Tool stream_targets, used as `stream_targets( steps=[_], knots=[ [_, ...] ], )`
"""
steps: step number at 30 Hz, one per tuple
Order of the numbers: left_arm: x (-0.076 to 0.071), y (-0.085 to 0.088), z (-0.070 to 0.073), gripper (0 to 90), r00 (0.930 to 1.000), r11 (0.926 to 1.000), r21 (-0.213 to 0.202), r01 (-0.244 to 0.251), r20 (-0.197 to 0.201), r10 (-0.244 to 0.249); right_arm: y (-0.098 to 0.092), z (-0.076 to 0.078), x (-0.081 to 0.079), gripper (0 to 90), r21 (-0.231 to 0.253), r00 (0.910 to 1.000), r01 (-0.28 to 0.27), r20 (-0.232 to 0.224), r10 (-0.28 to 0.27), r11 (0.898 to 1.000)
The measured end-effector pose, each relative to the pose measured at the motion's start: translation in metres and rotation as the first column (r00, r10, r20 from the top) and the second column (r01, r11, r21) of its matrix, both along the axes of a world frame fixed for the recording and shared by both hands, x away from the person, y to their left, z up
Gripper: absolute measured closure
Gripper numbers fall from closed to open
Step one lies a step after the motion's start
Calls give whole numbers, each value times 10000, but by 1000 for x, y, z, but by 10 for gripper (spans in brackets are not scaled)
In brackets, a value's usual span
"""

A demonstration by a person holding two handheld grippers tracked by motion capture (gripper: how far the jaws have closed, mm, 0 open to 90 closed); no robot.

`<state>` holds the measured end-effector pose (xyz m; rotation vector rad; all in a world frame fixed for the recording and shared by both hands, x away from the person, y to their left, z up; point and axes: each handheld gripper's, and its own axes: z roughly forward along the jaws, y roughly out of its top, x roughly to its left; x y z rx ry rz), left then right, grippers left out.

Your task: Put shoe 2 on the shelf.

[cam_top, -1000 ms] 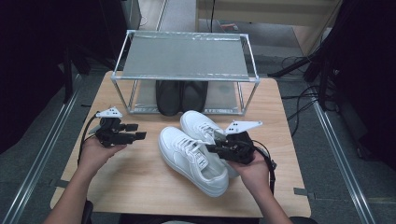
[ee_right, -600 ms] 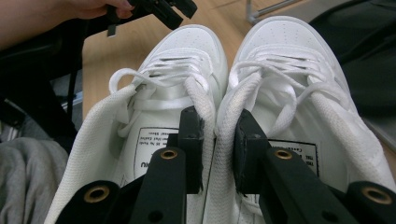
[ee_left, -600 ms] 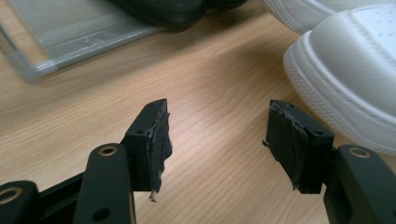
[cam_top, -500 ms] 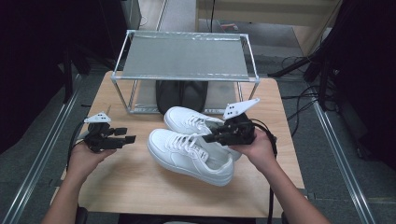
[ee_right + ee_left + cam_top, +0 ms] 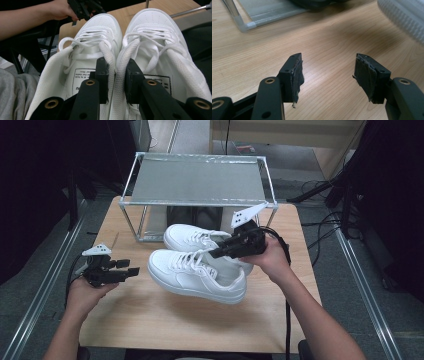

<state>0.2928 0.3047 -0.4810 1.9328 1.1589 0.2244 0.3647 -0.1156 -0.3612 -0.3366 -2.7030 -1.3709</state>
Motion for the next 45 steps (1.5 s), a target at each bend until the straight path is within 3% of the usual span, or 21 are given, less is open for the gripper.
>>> stream_targets(
  steps=[14, 22, 27, 31, 34, 38, 39, 45],
  knots=[
    [1, 1, 0, 399, 9999, 9999, 27, 100, 17, -100, 24, 35, 17, 776, 398, 9998, -76, 169, 70, 9992],
    [2, 1, -1, 399, 9999, 9999, -4, 122, -12, -122, 32, 67, 22, 776, 536, 9977, 35, 671, -71, 9986],
    [2, 0, -1, 398, 9998, 9998, 27, 176, -59, -175, 38, 88, 26, 777, 537, 9958, 404, 793, -446, 9977],
    [2, 0, -1, 399, 9999, 9999, -47, 147, 14, -147, 39, 104, 35, 777, 608, 9933, 975, 570, -1010, 9934],
    [2, 0, -1, 399, 9998, 9998, 17, 215, -22, -215, 38, 114, 43, 777, 645, 9856, 1587, 480, -1619, 9852],
    [2, -2, -2, 399, 9998, 9998, -47, 216, 24, -216, 39, 122, 56, 778, 669, 9669, 2435, 613, -2476, 9676],
    [2, -3, -1, 399, 9997, 9997, -37, 255, 15, -255, 40, 123, 61, 778, 598, 9576, 2749, 728, -2788, 9596],
    [2, -4, -1, 399, 9994, 9993, -132, 336, -15, -336, 47, 125, 92, 777, 340, 9062, 4217, 201, -4225, 9061]
  ],
)
